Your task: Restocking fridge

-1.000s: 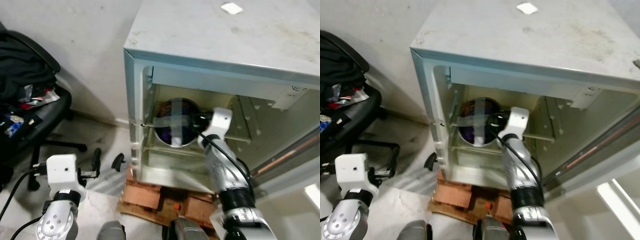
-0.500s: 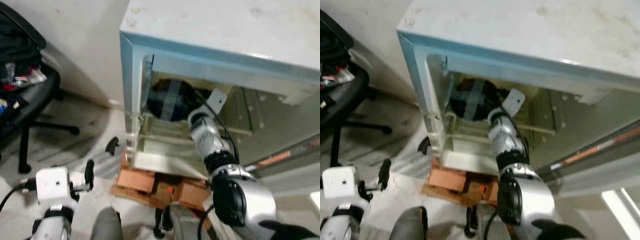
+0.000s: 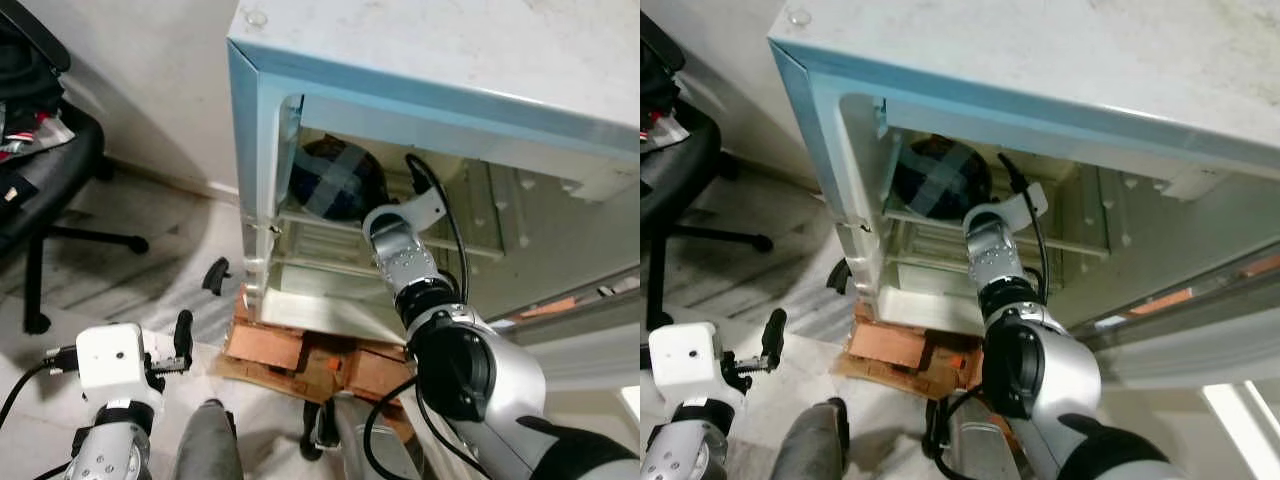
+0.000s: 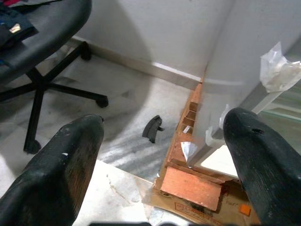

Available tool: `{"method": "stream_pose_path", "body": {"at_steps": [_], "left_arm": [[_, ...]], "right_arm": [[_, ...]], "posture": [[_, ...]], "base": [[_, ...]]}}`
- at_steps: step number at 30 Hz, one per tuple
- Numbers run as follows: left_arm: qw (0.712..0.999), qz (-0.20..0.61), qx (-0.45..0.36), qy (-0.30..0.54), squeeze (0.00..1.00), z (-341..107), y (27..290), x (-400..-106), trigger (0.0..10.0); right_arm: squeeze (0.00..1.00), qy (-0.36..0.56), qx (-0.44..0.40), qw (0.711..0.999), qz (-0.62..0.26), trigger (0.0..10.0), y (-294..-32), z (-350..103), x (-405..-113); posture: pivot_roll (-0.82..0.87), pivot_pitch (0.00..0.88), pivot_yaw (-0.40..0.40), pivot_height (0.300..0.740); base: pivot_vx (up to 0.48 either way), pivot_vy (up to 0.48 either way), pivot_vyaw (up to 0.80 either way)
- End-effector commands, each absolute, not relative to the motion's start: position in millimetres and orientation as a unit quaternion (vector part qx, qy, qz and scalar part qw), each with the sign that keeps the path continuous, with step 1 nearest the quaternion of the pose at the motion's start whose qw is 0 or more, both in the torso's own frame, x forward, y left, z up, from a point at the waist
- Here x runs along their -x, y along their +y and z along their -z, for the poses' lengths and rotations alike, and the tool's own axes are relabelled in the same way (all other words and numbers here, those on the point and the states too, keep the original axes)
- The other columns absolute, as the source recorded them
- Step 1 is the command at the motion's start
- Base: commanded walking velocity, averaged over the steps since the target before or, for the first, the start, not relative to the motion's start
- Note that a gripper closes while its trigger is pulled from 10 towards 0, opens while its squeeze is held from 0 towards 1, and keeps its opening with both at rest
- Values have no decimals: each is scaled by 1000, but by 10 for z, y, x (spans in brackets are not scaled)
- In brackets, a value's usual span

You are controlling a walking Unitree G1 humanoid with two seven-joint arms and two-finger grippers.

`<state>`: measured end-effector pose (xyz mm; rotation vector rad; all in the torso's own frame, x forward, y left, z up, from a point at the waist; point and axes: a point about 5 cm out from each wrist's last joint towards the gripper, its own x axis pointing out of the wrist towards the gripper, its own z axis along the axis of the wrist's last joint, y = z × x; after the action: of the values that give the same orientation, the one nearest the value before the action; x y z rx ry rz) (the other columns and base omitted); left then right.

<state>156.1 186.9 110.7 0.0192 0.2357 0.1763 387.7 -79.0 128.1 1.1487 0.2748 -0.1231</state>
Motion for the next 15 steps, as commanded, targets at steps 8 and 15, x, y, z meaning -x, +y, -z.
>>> {"method": "stream_pose_path", "body": {"at_steps": [8,15], "left_arm": [[987,-92,-5,131,0,-1042,1849,-1615,10000],[988,-91,-7,126,0,-1013,1855,-1725,10000]], "right_arm": [[1000,111,-560,821,-24,10000,-600,-1423,-3904],[1000,150,-393,906,-56,10000,-750,-1141,-3806]], "posture": [[259,265,-151,740],[244,212,-145,740]], "base": [[0,0,0],[0,0,0]]}}
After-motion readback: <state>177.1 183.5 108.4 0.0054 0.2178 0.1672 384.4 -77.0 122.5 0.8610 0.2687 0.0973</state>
